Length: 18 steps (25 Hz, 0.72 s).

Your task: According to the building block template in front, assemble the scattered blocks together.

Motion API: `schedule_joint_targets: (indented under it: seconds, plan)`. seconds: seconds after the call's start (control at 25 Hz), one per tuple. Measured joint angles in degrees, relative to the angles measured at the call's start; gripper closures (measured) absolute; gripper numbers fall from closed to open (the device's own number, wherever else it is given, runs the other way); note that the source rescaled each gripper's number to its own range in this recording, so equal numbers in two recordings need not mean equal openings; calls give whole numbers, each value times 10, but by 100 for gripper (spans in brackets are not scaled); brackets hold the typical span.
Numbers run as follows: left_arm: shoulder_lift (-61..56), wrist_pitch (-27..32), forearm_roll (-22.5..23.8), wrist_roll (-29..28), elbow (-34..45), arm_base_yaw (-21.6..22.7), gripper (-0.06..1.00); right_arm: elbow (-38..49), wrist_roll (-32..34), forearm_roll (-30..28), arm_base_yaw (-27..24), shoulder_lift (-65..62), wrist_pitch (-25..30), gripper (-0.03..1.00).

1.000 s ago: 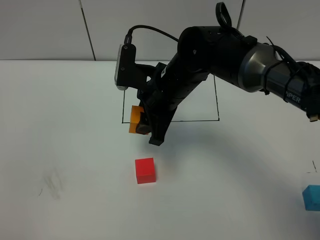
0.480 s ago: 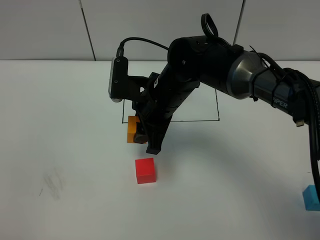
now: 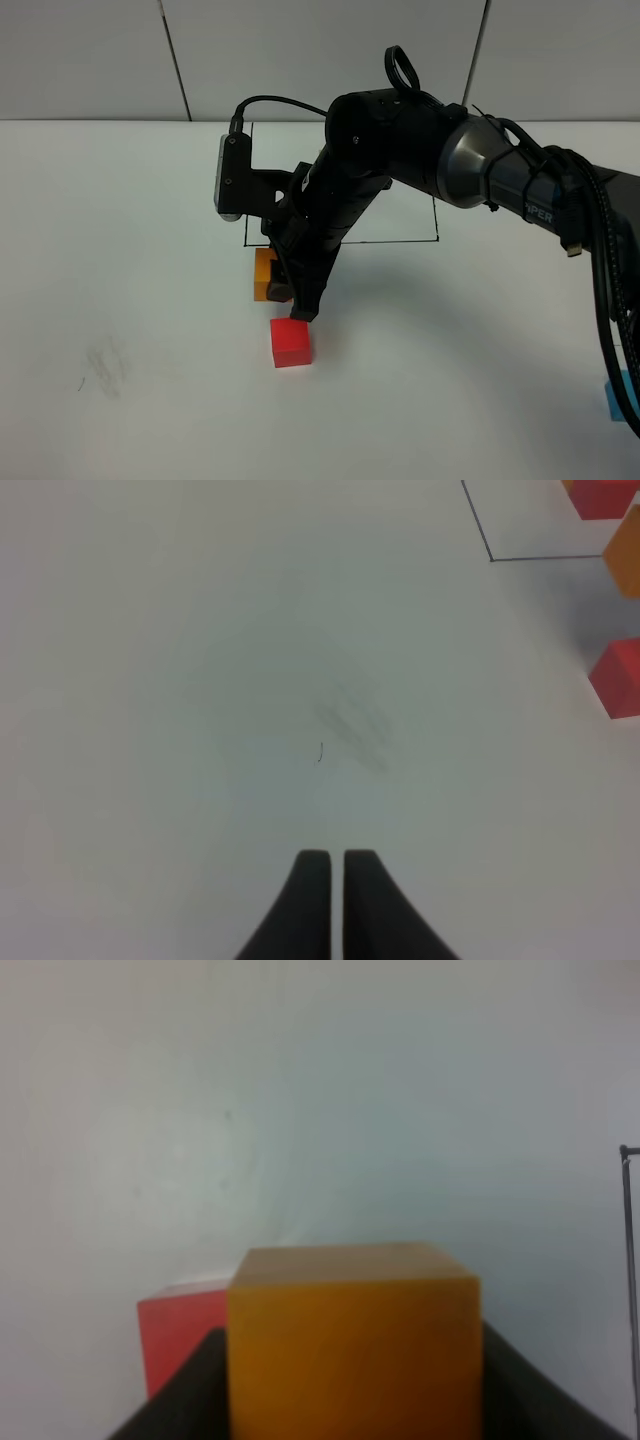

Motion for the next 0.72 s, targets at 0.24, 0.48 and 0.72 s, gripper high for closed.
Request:
schedule_joint_targets:
  seconds: [0.24,0.48,0.72]
  plan:
    - [0,0,0,0,0,0,94,0,0,6,0,0,1,44]
    - [0,0,0,0,0,0,94,0,0,17,0,0,0,44]
    - [0,0,0,0,0,0,94,0,-10,17,0,0,1,44]
